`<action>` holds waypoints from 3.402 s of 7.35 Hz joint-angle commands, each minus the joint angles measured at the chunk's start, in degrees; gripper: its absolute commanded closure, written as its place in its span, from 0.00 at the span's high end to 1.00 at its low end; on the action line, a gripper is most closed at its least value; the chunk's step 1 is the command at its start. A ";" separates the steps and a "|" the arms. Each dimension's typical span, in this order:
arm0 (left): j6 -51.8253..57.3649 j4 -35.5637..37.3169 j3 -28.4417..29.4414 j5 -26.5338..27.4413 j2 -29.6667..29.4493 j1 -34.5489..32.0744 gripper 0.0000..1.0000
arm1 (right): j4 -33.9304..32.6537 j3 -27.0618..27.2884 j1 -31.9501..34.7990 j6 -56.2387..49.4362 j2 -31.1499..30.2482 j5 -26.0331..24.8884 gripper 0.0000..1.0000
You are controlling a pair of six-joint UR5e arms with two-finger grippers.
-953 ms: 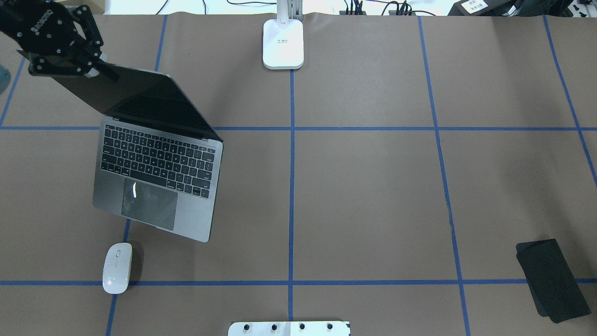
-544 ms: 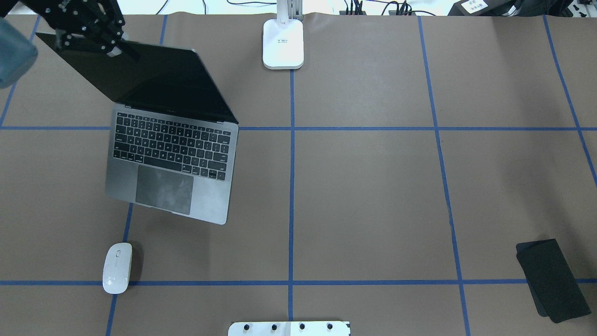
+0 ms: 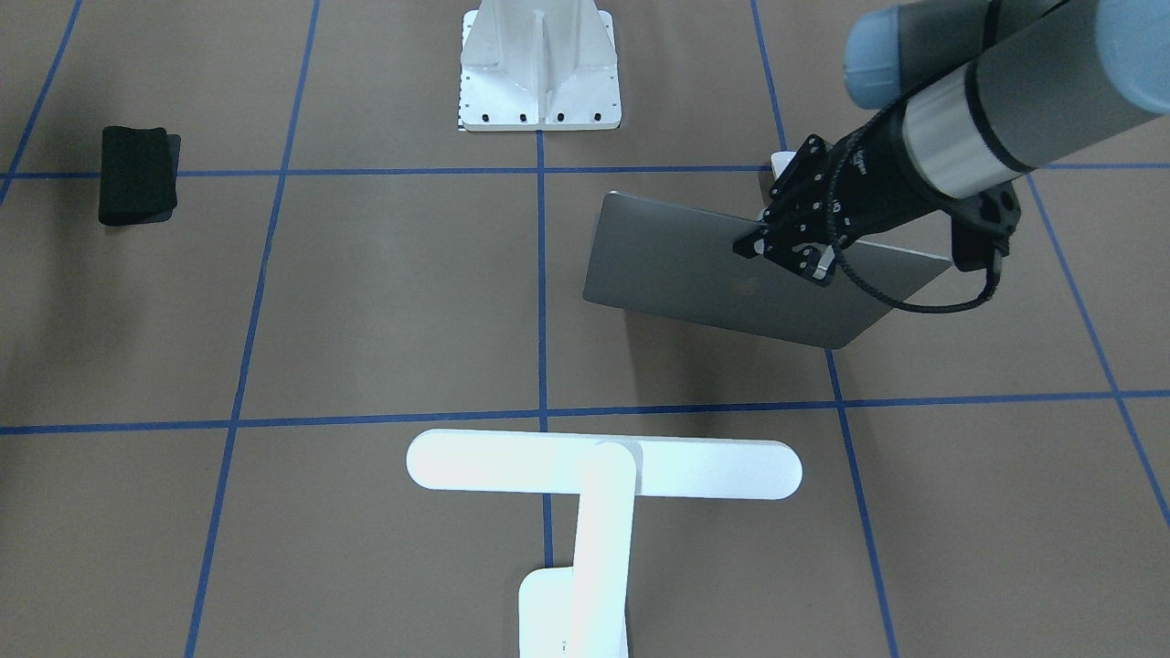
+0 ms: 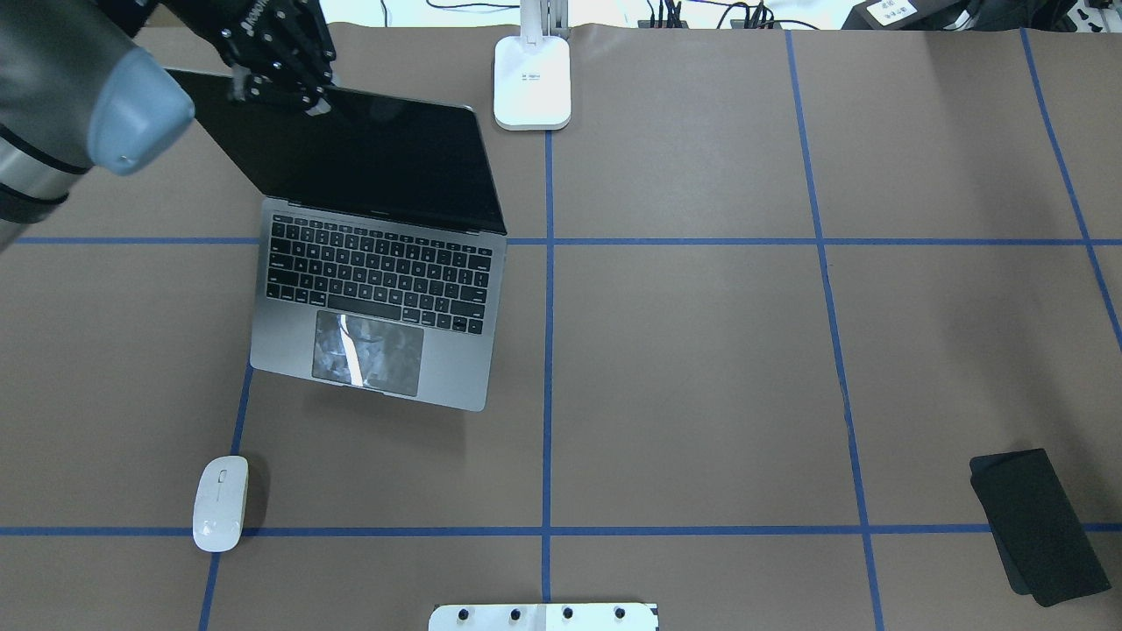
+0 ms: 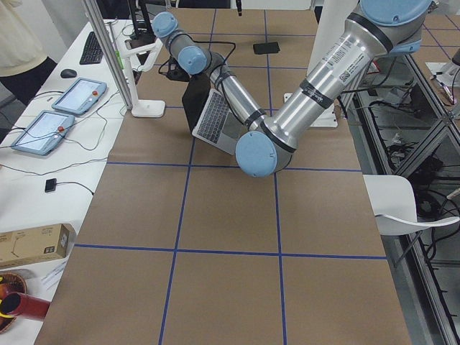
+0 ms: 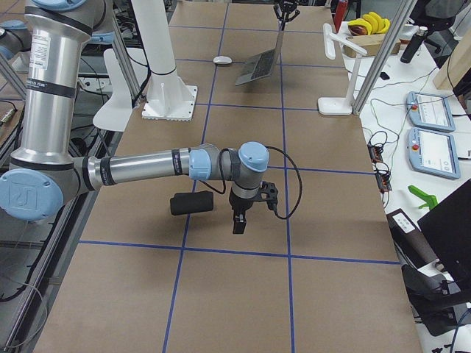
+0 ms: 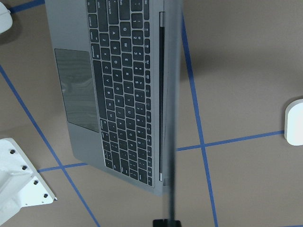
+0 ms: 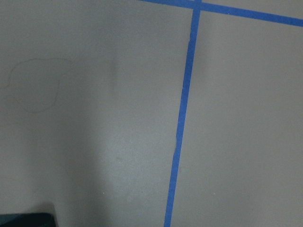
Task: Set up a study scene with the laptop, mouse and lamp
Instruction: 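Drag the laptop with the left gripper toward the white lamp base, then adjust the laptop beside the lamp base with the left gripper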
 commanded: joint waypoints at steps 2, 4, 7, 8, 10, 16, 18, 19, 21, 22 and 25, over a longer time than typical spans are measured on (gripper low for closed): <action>-14.93 -16.99 7.32 14.10 -3.93 6.89 0.00 | -0.54 -0.28 -0.03 0.03 -0.03 0.35 1.00; -17.36 -19.96 10.32 16.79 -5.25 7.96 0.00 | -0.54 -0.11 0.05 -0.15 -0.73 0.35 1.00; -20.85 -28.88 17.51 25.38 -7.10 9.99 0.00 | -0.54 -0.19 -0.03 -0.15 -0.55 0.35 1.00; -21.75 -30.23 18.84 26.97 -7.88 10.86 0.00 | -0.54 -0.20 -0.03 -0.15 -0.55 0.27 1.00; -23.67 -32.86 21.74 31.28 -10.08 11.92 0.00 | -0.63 -0.19 0.06 -0.15 -0.55 0.26 1.00; -21.77 -43.59 33.16 36.12 -14.56 14.47 0.00 | -1.16 -0.37 0.06 -0.15 -0.55 0.26 1.00; -20.00 -44.21 33.97 37.45 -14.75 14.65 0.00 | -1.51 -0.63 -0.03 -0.15 -0.20 0.26 1.00; -19.56 -45.35 35.19 38.14 -15.18 14.74 0.00 | -1.51 -0.81 -0.03 -0.23 -0.20 0.26 1.00; -19.56 -46.50 36.69 39.90 -16.15 14.65 0.00 | -1.51 -1.16 -0.03 -0.24 -0.03 0.26 1.00; -19.56 -46.50 37.13 40.00 -16.41 14.65 0.00 | -1.51 -1.16 -0.03 -0.24 -0.03 0.26 1.00; -15.80 -47.38 36.35 39.91 -15.98 14.47 0.50 | -1.51 -1.16 -0.03 -0.15 0.15 0.26 1.00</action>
